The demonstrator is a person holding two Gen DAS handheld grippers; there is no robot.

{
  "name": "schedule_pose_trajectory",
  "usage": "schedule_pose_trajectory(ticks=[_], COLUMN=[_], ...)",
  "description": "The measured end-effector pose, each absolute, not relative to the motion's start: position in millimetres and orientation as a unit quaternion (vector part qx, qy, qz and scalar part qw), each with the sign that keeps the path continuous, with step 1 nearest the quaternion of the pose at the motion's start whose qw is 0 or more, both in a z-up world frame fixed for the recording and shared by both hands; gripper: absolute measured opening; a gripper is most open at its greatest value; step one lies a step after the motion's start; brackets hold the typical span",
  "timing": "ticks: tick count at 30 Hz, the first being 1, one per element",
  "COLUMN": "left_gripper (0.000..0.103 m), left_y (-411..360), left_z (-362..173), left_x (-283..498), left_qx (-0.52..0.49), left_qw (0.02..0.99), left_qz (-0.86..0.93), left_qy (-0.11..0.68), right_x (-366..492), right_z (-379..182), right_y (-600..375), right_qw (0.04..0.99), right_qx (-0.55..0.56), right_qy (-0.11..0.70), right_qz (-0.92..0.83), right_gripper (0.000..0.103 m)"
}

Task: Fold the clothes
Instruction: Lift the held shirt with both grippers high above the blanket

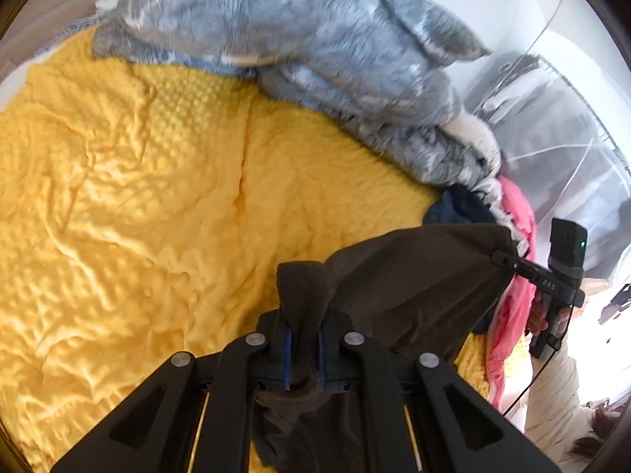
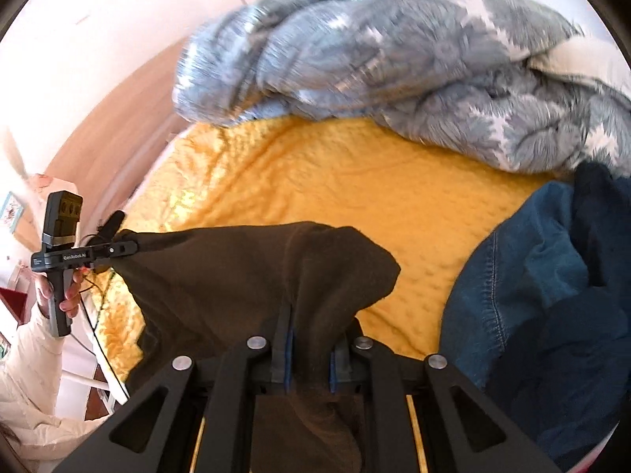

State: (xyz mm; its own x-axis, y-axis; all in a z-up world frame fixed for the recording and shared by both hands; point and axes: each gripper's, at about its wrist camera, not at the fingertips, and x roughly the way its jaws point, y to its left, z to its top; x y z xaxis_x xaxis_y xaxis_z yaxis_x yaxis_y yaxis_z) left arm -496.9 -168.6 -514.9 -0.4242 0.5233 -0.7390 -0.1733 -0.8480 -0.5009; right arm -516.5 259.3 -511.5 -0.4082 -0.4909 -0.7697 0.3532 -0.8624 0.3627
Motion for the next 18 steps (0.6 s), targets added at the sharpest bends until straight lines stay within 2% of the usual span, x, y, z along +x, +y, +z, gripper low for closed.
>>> schedule_pose_trajectory(ticks=[6,13,18], left_gripper=[0.008,0.008,0.008], left_y=[-193.6,-239.0,-282.8], left_z=[-456.2,-367.1,-330.9], left_x=[-458.0,-410.9,-394.7], left_qx=[-0.408,-0.298,-0.266], left_qw=[0.199,0.152,0.104], left_qz=[0.863,0.923,0.942], left_qy=[-0.221,-0.192,-0.175], right_x=[-487.8,-455.5,-439.7], right_z=[-463.2,-391.6,-350.0], right_y=[254.3,218.2,162.1], right_qw=[0.269,0.309,0.355], right_qx=[0.429,0.349,0.299], right_qy=[-0.071,-0.047,-0.019], right_qz=[-0.859,-0.883,-0.886], right_gripper=[0.012,0.012,0.012])
